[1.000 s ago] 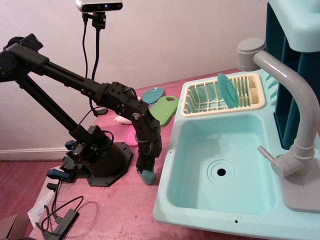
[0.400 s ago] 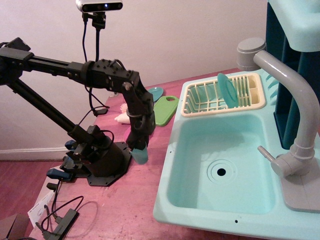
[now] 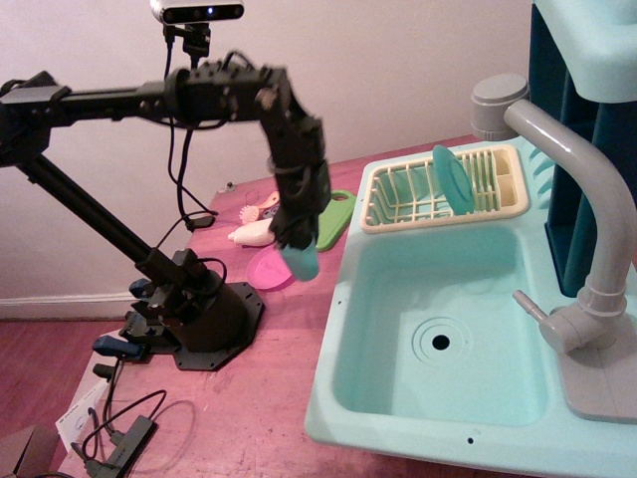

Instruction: Put cup from anywhere into sink

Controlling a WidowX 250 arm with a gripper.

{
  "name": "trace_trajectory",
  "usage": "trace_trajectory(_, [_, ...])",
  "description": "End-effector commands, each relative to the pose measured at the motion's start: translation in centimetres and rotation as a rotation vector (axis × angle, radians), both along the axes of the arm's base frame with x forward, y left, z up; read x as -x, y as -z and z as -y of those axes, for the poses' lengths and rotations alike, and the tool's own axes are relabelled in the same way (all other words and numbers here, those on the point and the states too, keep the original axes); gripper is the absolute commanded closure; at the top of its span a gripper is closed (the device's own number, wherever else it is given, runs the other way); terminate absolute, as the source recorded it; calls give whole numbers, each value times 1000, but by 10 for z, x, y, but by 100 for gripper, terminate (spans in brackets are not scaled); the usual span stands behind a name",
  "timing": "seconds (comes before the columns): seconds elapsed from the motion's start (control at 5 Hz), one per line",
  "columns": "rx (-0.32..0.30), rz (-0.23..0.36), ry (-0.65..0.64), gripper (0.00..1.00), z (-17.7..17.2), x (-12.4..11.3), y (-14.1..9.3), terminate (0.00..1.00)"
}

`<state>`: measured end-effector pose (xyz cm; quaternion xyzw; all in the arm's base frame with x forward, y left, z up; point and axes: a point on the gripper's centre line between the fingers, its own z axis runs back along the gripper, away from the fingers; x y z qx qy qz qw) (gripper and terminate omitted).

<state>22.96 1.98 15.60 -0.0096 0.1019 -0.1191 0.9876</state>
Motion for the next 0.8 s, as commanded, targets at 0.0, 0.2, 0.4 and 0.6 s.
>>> trace_trajectory(0.0, [2,54,22,100,-11,-28,-22,0])
trace_trajectory(0.2, [31,76,52,100,-10,-48,-16,0])
trace_trajectory(0.4, [52,65,95,100,1,-72,2,0])
trace_trajectory(0.6, [81,41,123,100,15,-100,35,100])
